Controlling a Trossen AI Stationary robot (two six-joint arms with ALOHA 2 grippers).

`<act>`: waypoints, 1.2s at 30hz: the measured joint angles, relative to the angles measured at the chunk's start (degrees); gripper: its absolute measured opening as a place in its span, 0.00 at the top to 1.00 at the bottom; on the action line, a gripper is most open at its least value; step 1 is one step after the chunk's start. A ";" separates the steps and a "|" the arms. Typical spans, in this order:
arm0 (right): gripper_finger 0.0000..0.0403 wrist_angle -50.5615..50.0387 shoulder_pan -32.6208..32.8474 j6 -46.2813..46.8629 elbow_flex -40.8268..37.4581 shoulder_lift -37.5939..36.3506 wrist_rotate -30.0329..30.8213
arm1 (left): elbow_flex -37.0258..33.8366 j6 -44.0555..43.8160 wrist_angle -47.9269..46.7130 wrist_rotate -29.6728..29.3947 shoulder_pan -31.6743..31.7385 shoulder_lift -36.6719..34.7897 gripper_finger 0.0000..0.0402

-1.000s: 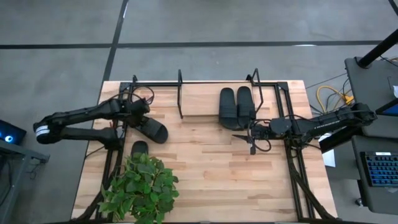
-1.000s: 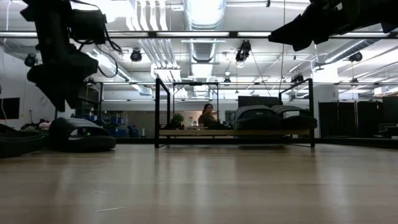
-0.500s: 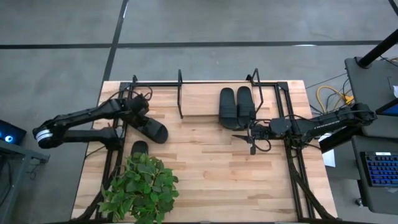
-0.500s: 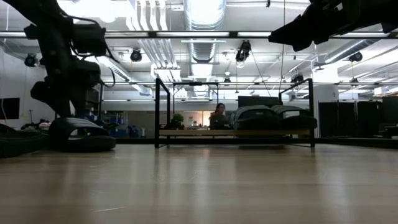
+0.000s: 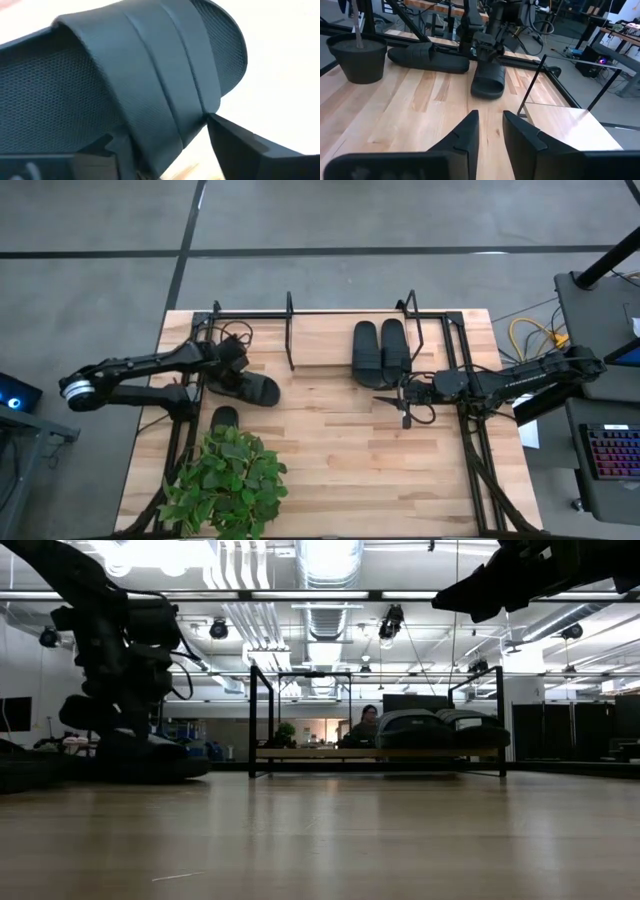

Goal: Pick and place slides into the shelf
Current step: Put the black slipper on the shelf

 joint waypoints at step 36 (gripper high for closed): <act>0.57 0.15 0.00 -28.92 9.47 5.58 -2.80 | 15.73 5.75 4.35 9.46 -0.04 -15.59 1.00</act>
